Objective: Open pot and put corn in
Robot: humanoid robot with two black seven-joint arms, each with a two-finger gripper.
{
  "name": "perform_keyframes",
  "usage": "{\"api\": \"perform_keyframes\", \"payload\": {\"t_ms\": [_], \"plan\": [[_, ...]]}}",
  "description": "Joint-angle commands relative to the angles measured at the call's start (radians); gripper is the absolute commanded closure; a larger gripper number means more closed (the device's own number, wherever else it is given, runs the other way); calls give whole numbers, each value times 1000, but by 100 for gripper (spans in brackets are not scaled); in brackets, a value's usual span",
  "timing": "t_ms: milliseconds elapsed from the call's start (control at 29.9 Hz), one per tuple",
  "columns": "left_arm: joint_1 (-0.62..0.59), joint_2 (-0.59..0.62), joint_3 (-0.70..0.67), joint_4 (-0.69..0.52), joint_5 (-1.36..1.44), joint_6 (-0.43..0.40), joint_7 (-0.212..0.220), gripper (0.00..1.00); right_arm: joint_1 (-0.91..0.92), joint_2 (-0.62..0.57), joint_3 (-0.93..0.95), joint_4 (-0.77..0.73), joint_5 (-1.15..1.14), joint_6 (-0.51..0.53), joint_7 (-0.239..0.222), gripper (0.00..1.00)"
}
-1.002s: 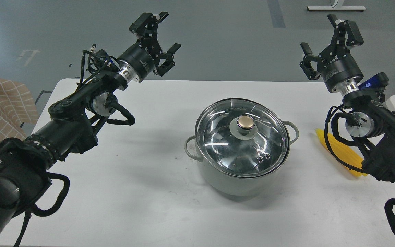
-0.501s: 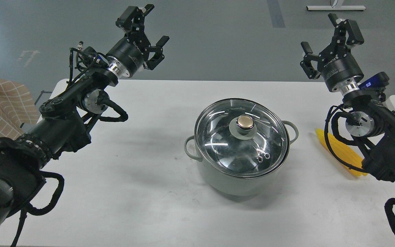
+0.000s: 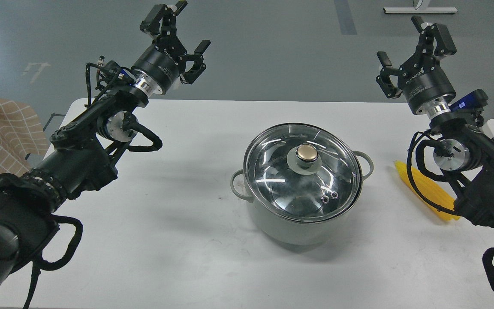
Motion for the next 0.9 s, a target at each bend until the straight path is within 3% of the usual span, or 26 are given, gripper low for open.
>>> {"api": "perform_keyframes", "payload": {"t_ms": [0,869], "plan": [[0,0,0,-6,0,0,-1,2,0,-2,-1,0,-2,3,0,0],[5,-5,-2,-43,0,0,-1,2,-3,-2,-3,3,-9,12,0,0]]}}
